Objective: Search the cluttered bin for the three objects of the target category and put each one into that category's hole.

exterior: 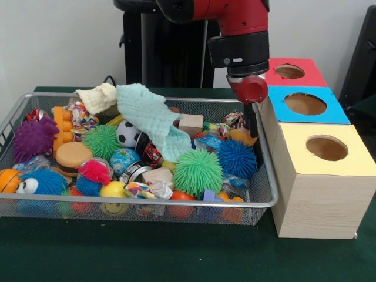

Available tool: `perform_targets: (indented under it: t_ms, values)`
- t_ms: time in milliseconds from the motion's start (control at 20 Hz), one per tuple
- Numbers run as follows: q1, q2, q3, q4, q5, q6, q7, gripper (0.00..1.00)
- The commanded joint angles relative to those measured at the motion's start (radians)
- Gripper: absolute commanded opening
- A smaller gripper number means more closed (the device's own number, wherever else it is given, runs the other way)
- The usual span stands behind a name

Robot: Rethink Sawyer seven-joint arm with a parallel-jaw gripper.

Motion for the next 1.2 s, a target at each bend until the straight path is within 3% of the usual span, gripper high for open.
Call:
perform_targets:
  t_ms: [50, 650, 850, 900, 1200]
  values:
    - [0.050, 0.031, -0.104, -0.149, -0.070, 0.153, 0.086, 1.00]
    - [0.180, 0.111, -0.245, -0.241, -0.100, 0.296, 0.071, 1.00]
    - [0.191, 0.111, -0.254, -0.246, -0.093, 0.321, 0.058, 1.00]
    - [0.192, 0.111, -0.254, -0.246, -0.093, 0.322, 0.055, 0.00]
    - [0.196, 0.109, -0.257, -0.246, -0.095, 0.321, 0.050, 0.00]
